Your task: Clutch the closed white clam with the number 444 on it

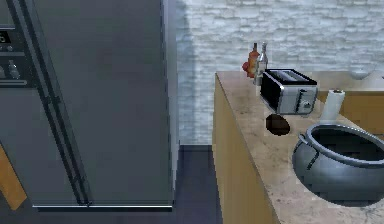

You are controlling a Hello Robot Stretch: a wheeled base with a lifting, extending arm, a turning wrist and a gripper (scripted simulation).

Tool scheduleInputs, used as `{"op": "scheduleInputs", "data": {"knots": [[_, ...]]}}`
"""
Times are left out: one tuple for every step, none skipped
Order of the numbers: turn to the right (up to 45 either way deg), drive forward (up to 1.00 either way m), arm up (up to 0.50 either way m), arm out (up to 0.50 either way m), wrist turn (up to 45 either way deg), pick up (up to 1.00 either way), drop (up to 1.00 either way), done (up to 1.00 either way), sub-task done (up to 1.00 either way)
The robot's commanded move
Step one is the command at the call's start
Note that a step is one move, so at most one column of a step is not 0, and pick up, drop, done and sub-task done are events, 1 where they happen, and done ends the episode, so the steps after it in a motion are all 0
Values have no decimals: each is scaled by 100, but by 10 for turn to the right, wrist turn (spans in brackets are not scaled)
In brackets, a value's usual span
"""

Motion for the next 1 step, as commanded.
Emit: {"op": "scheduleInputs", "data": {"knots": [[0,0,50,0,0,0,0,0,0]]}}
